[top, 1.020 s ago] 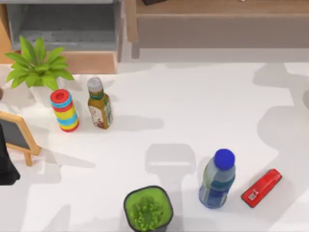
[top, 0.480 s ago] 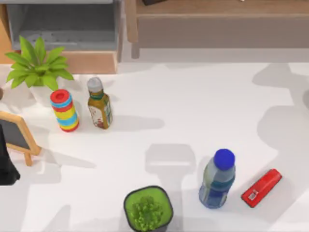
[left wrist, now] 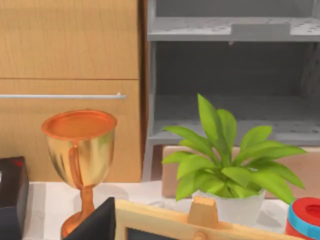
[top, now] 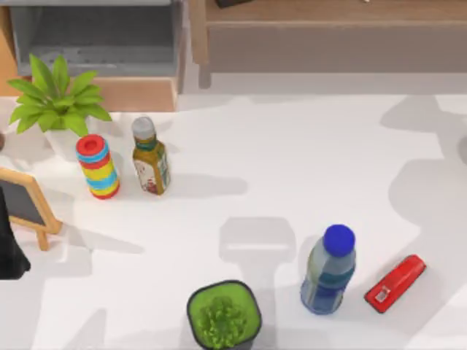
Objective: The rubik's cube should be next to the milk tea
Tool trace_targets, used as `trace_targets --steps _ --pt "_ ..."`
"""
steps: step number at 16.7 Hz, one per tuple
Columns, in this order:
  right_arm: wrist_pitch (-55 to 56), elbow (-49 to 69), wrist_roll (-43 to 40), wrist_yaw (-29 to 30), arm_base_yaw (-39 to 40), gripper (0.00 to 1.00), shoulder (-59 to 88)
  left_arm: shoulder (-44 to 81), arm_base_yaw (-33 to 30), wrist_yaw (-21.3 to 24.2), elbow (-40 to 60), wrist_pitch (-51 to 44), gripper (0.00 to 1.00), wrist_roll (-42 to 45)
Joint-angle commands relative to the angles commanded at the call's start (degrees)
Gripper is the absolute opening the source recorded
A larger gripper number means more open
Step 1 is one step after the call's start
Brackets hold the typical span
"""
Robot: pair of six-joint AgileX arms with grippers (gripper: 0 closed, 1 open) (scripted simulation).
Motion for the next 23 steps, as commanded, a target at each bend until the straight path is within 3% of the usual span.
trace_targets --steps 11,23 --pt "3.75 -4.11 -0.97 -1.52 -0.47 0.0 -3.81 0.0 0.0 0.0 0.0 0.0 1.0 0.0" --pt "-1.74 0.24 0.18 -0.13 -0.22 0.0 -1.69 0.0 0.0 0.0 0.0 0.0 1.0 0.0"
